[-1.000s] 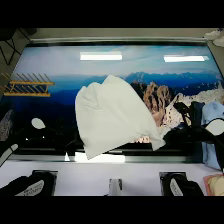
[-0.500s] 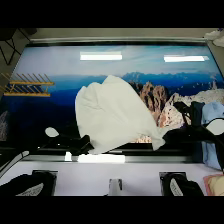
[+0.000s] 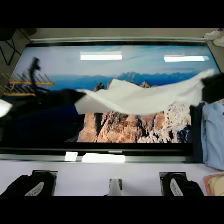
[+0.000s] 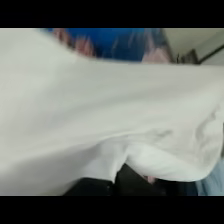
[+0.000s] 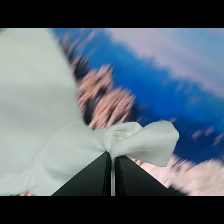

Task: Fold the shirts.

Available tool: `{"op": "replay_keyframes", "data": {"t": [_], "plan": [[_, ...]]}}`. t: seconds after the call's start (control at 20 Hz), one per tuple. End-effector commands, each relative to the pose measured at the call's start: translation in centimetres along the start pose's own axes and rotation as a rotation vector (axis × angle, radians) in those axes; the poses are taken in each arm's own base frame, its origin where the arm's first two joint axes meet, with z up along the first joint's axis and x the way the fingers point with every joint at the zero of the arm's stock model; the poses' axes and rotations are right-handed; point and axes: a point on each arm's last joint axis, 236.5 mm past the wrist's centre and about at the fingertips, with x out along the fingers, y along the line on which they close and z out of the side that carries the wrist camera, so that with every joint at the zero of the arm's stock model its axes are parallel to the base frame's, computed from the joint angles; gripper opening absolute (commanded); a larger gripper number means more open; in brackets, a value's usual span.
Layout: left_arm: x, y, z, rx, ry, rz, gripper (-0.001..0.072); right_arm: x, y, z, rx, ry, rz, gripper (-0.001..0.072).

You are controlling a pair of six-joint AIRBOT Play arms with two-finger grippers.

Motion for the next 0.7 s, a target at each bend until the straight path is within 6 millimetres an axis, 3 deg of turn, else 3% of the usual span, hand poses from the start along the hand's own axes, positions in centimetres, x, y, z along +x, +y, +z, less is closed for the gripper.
{"op": "replay_keyframes", "data": {"t": [0.0,0.05,0.1,0.15,0.25,0.35,0.5,0.6,0.65], "plan": [[-18.1,-13.5,18.2,0.329,-0.649,0.035,0.0034,-16.4,-6.2,16.2,-0.14,-0.525,-0.391,0.0025],[-22.7,-16.9,20.4,0.379,-0.786,0.034,0.0034,-20.4,-6.1,18.2,-0.16,-0.614,-0.439,0.0025],[-26.0,-19.8,21.3,0.445,-0.873,0.038,0.0034,-23.5,-5.7,19.5,-0.176,-0.678,-0.471,0.0025],[-28.0,-21.9,21.7,0.49,-0.921,0.039,0.0034,-25.7,-5.3,20.1,-0.188,-0.717,-0.492,0.0025],[-29.3,-23.5,21.6,0.538,-0.945,0.049,0.0034,-28.0,-4.9,20.0,-0.208,-0.738,-0.531,0.0025],[-28.5,-21.6,21.4,0.583,-0.895,0.15,0.0034,-28.2,-5.2,19.0,-0.22,-0.692,-0.559,0.0025],[-25.3,-15.7,20.7,0.515,-0.72,0.301,0.0034,-26.1,-5.5,17.7,-0.236,-0.599,-0.536,0.0026],[-21.7,-11.3,19.3,0.431,-0.563,0.328,0.0035,-21.9,-5.9,16.4,-0.236,-0.482,-0.468,0.0026],[-19.9,-8.9,18.4,0.391,-0.488,0.341,0.0035,-18.6,-6.1,15.2,-0.225,-0.397,-0.408,0.0026]]}}
